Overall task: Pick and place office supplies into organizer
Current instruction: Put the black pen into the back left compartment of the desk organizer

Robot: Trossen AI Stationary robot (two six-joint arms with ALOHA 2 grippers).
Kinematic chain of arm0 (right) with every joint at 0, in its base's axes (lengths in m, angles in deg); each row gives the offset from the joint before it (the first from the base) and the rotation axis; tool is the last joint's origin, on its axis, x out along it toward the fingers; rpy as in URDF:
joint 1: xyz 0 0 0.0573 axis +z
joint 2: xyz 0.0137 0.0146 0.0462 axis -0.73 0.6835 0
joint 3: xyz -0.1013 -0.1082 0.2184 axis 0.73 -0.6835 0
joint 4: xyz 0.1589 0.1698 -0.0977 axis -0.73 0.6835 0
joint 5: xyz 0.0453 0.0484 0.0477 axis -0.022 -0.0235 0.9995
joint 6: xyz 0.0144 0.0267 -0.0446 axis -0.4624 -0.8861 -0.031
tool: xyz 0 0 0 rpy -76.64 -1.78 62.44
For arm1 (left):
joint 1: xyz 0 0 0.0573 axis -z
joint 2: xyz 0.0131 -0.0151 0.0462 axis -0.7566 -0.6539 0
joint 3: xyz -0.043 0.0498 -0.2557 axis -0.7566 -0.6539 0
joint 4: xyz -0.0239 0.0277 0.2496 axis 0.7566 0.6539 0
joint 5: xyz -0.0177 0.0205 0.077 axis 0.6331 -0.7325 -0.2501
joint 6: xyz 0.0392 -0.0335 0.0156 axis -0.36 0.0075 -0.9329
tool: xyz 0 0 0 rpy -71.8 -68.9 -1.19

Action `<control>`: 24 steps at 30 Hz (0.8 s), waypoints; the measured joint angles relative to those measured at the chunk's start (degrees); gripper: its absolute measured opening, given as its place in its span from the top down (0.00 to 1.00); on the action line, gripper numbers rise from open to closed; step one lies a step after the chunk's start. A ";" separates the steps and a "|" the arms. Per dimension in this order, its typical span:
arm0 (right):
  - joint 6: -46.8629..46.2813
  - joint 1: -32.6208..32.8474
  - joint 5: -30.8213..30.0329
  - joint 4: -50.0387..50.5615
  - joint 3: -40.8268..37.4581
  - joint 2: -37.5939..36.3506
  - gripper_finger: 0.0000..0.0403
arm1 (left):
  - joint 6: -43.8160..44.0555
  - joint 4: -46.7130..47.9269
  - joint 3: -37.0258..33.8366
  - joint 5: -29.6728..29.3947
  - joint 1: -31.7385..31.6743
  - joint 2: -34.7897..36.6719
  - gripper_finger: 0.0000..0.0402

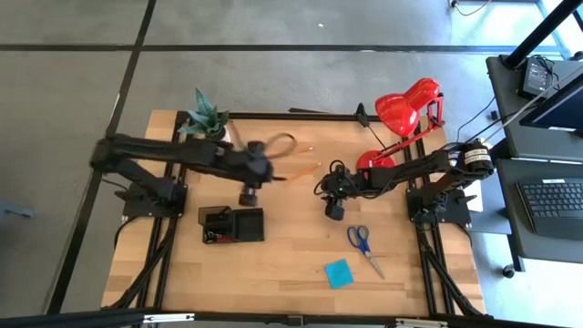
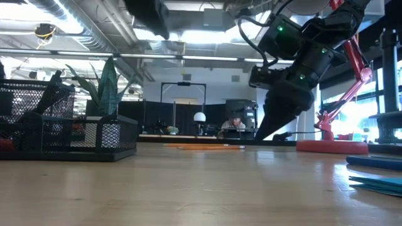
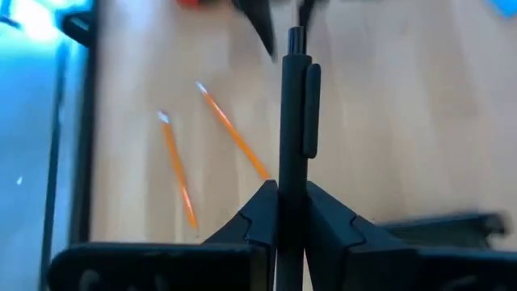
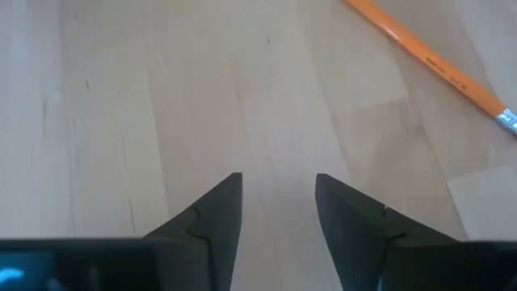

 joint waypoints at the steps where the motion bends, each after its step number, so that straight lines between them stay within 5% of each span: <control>1: -0.01 0.00 0.00 -0.13 0.00 0.00 0.60 | 1.13 -0.27 -0.19 -0.01 0.29 2.47 0.91; 5: -0.01 0.00 -0.02 -1.16 0.00 0.00 0.60 | 5.66 -3.71 -4.93 2.34 1.68 13.13 0.92; 14: 1.57 -0.24 -0.20 -4.64 0.00 0.02 0.60 | 17.17 -21.82 -27.63 2.72 6.32 35.99 0.92; 24: 1.33 -0.24 -0.17 -5.84 0.00 0.02 0.60 | 22.67 -40.78 -50.37 1.30 11.79 48.34 0.91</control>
